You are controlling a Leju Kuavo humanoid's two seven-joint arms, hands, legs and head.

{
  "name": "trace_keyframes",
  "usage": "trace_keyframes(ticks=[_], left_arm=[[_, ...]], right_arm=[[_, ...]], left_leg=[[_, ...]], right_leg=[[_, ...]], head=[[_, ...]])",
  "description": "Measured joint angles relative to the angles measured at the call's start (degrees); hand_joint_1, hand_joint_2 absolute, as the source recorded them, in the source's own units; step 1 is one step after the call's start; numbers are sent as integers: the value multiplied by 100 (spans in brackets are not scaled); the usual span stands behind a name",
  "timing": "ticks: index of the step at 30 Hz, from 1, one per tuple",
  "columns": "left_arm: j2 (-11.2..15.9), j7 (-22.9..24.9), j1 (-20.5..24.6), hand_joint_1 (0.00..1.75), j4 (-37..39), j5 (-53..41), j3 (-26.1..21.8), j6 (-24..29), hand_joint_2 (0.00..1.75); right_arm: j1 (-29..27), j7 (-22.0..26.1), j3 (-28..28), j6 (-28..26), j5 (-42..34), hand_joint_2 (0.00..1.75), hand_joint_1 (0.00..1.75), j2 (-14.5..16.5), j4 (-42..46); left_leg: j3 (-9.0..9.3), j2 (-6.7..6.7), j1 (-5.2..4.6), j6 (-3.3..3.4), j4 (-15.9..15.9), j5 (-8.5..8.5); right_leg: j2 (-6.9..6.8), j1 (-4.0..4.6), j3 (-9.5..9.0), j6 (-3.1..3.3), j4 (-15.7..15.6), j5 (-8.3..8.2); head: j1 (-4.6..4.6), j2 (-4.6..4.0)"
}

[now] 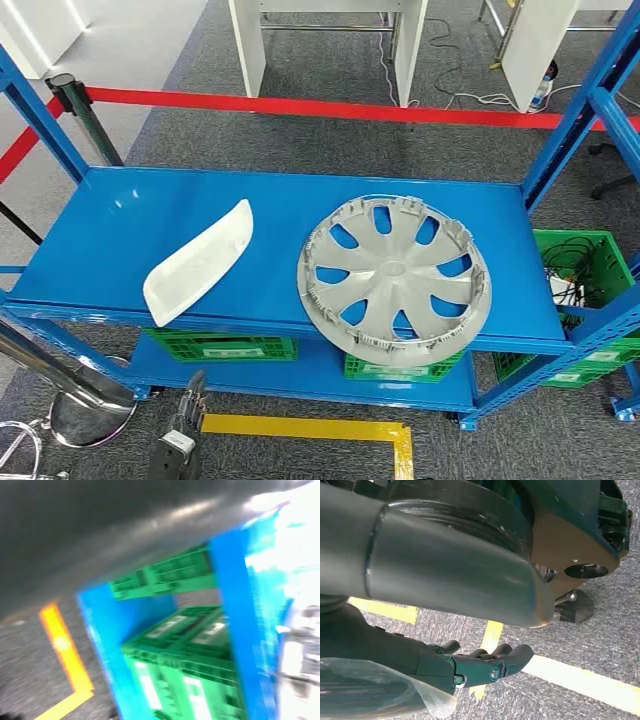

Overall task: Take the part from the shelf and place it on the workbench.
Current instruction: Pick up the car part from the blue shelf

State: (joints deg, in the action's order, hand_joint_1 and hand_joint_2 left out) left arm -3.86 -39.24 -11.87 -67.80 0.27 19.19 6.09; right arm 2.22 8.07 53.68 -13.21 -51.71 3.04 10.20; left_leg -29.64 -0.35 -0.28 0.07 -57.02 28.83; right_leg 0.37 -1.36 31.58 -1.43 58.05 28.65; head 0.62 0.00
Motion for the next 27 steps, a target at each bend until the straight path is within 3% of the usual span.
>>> trace_keyframes(ticks=[9,13,19,27], left_arm=[[253,-72,-254,0,-1494,-351,354,525,0],[400,54,-337,0,-2175,-711,448,896,175],[678,746,-384,0,-2644,-1643,406,1743,175],[932,993,-388,0,-2948,-2071,31,1882,175]], right_arm=[[30,26,94,-33,-122,0,0,28,-52],[43,26,132,-40,-130,0,0,30,-64],[59,-3,205,0,-110,0,0,42,-75],[74,-45,309,84,-76,0,0,41,-98]], left_leg=[[0,0,0,0,-1,0],[0,0,0,0,-1,0],[1,0,1,0,-1,0],[2,0,1,-2,-1,-3]], right_leg=[[-1,0,0,0,0,0],[0,0,-1,0,0,0],[0,0,-1,0,0,0],[0,2,0,0,2,0]], head=[[1,0],[1,0],[1,0],[1,0]])
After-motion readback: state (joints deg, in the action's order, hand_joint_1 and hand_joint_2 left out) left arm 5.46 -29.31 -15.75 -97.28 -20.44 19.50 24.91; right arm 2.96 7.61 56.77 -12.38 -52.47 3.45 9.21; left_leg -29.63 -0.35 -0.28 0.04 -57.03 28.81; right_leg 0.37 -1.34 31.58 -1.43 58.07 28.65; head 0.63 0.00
